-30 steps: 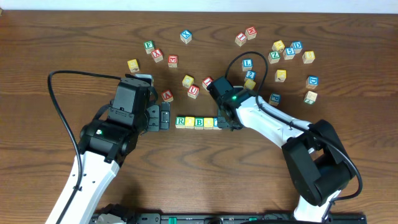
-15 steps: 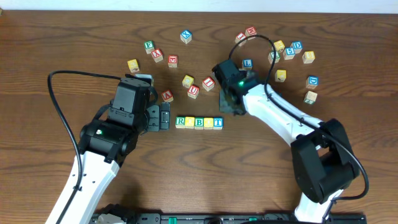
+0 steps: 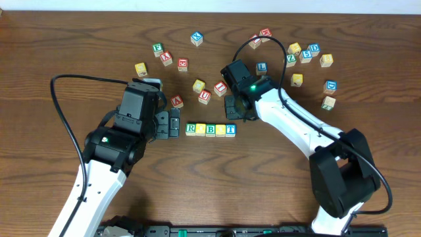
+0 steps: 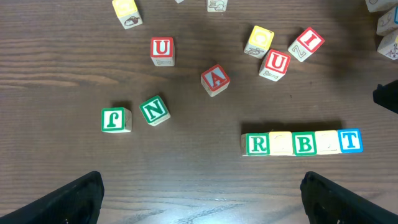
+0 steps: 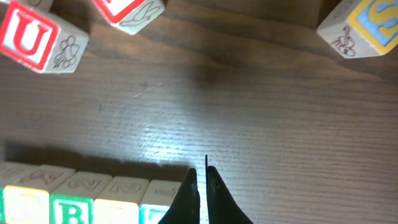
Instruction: Spell out ROBOT
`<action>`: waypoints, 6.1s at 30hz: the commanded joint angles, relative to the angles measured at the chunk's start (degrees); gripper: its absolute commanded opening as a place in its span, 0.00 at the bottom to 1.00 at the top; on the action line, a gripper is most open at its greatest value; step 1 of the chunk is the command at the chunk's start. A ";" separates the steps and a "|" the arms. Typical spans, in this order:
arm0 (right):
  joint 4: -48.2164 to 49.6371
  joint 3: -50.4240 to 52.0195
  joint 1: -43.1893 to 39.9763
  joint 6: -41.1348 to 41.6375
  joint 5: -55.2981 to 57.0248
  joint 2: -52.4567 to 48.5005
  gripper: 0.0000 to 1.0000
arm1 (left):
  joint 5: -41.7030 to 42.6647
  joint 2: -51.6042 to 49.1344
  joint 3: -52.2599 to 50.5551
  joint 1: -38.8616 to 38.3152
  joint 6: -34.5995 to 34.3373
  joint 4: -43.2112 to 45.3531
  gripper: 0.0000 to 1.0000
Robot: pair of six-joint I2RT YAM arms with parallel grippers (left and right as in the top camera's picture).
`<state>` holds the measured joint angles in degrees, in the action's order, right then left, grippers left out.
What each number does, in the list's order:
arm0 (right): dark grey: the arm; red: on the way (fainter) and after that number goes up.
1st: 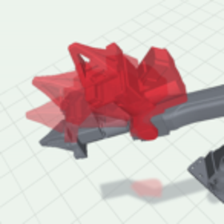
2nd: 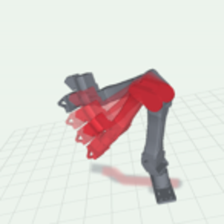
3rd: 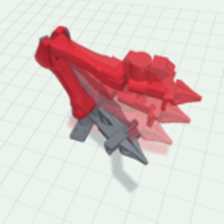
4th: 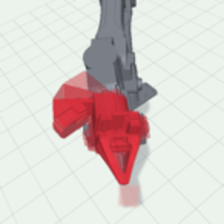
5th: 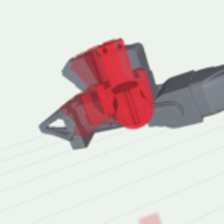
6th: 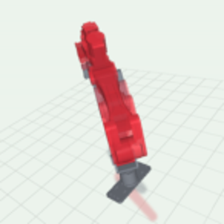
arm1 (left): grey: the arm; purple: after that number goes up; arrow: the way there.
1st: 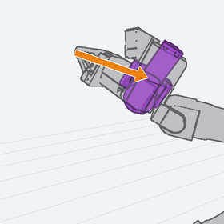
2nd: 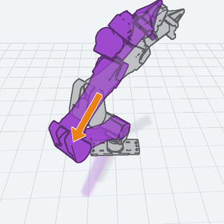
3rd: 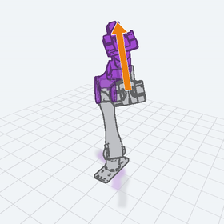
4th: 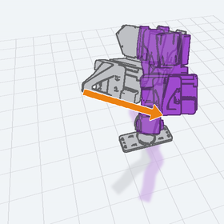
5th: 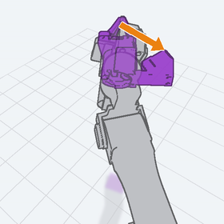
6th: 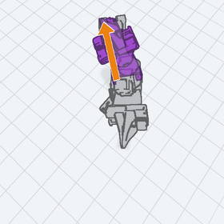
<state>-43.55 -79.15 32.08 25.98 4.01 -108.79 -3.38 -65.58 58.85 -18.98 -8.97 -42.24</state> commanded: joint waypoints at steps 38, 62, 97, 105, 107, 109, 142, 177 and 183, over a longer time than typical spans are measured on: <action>3.48 5.18 13.22 -9.92 -0.90 5.29 0.01 | -1.77 0.00 0.13 0.04 0.20 -0.61 1.00; 5.46 9.42 16.81 -9.68 -0.96 5.27 0.01 | -6.60 0.00 0.13 14.80 9.20 -3.58 1.00; 12.07 12.55 17.73 -6.27 2.19 0.76 0.01 | -8.04 0.00 0.13 14.80 9.38 -3.58 1.00; 12.41 12.55 17.73 -6.27 3.41 0.76 0.01 | -8.04 0.00 0.13 14.80 9.38 -3.58 1.00; 12.48 12.55 17.73 -6.27 3.43 0.76 0.01 | -8.04 0.00 0.13 14.80 9.40 -3.58 1.00; 12.52 12.55 17.73 -6.25 4.50 0.74 0.01 | -8.04 0.00 0.13 14.80 9.40 -3.58 1.00; 13.55 12.55 17.75 -5.33 6.84 0.13 0.01 | -8.04 0.00 0.13 14.80 9.38 -3.61 1.00; 13.99 12.55 17.75 -4.98 7.69 0.13 0.01 | -8.04 0.00 0.13 14.80 9.38 -3.82 1.00; 13.99 12.55 17.75 -4.98 7.72 0.13 0.01 | -8.04 0.00 0.13 14.80 9.38 -3.82 1.00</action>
<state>-29.71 -66.96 49.78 20.38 10.37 -108.01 -10.68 -65.58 58.85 -4.54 0.03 -46.02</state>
